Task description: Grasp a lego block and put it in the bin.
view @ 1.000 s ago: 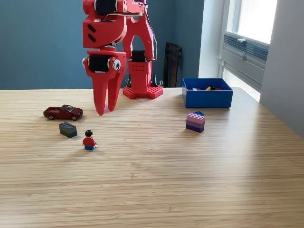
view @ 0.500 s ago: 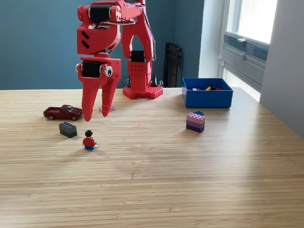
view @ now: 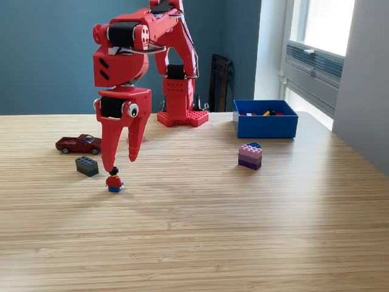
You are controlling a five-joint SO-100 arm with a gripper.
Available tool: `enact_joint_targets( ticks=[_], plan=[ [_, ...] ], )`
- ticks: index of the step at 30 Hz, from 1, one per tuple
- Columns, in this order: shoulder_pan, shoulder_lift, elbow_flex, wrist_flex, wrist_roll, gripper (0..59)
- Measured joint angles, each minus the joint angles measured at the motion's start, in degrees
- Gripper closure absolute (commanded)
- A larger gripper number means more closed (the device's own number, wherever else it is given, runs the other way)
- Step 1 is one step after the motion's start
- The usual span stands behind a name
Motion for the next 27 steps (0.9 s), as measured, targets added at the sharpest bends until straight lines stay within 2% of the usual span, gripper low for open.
enact_joint_targets(
  ticks=[8,13,18,27],
  plan=[
    [3.08,-5.80,-7.56,2.46,-1.49,33.2],
    [3.78,-7.12,-8.61,2.55,-1.76,35.3],
    [3.52,-8.96,-9.23,2.55,-1.85,40.4],
    [2.11,-13.10,-12.83,2.55,-3.87,40.4]
  ],
)
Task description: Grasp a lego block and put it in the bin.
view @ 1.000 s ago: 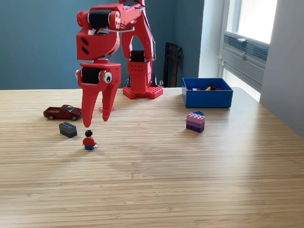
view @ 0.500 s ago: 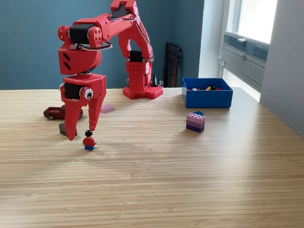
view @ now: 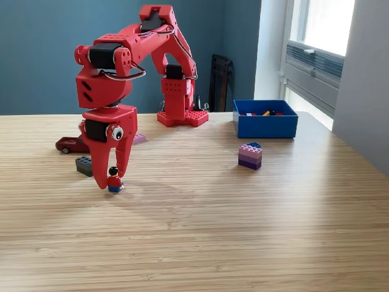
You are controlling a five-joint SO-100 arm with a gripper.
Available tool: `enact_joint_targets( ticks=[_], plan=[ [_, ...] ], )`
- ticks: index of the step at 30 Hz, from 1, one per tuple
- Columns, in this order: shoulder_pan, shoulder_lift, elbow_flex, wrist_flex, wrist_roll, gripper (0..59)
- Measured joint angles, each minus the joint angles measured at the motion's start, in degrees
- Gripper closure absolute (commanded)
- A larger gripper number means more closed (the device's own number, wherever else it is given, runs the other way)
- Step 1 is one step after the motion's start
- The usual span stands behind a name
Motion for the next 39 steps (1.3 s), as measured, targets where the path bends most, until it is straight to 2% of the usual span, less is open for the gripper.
enact_joint_targets(
  ticks=[11,22,32,39],
  plan=[
    [-0.62,-2.29,-2.29,0.09,-1.67,42.3],
    [-0.88,-2.29,-2.29,0.09,-1.32,58.6],
    [-0.88,-2.29,-2.29,0.09,-0.70,58.6],
    [-0.88,-2.37,-4.39,6.06,-0.62,58.6]
  ],
)
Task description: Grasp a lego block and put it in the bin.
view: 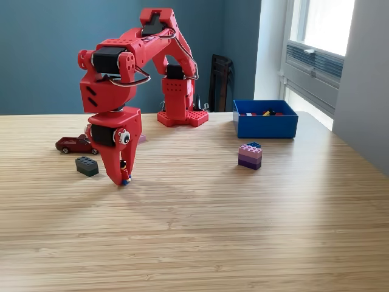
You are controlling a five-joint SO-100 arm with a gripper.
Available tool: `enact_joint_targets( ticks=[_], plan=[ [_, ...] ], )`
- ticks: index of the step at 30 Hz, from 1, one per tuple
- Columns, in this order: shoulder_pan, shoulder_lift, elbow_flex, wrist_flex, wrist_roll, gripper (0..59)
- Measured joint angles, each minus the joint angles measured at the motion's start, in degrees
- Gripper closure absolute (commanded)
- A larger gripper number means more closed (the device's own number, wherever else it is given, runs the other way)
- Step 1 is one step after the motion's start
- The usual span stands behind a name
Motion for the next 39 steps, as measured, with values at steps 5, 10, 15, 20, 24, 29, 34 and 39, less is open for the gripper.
enact_joint_targets(
  ticks=[5,10,15,20,24,29,34,39],
  plan=[
    [-0.18,0.00,-1.05,2.99,0.00,58.6],
    [-3.34,0.00,-1.14,6.24,0.00,58.6],
    [-6.86,0.00,-1.14,10.81,1.41,58.6],
    [-9.49,0.00,-2.81,14.68,2.99,58.6],
    [-12.04,1.67,-1.76,15.21,3.25,58.6],
    [-16.52,9.58,4.39,15.21,3.34,58.6],
    [-22.41,17.40,10.63,15.21,5.36,58.6],
    [-28.21,22.76,13.80,15.21,7.73,58.6]
  ],
)
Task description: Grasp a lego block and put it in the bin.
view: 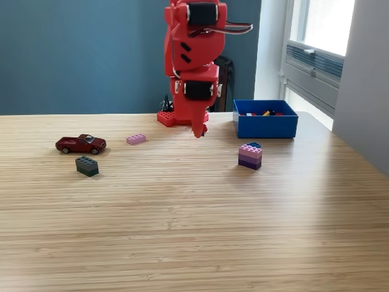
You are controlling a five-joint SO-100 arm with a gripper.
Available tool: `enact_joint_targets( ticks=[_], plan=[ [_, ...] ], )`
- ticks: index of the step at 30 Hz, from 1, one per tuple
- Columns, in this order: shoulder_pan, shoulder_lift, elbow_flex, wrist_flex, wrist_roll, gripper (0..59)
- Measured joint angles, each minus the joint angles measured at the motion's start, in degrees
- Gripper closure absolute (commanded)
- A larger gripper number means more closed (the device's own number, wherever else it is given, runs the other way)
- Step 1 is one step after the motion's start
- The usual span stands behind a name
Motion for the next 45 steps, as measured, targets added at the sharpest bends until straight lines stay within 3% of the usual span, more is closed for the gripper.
enact_joint_targets(
  ticks=[11,29,44,45],
  plan=[
    [-13.18,2.55,1.58,0.00,4.57,58.6],
    [-47.64,2.55,5.10,0.70,12.22,58.6],
    [-61.44,2.55,9.40,3.43,10.37,58.3],
    [-61.70,2.55,9.84,3.43,9.84,54.1]
  ],
)
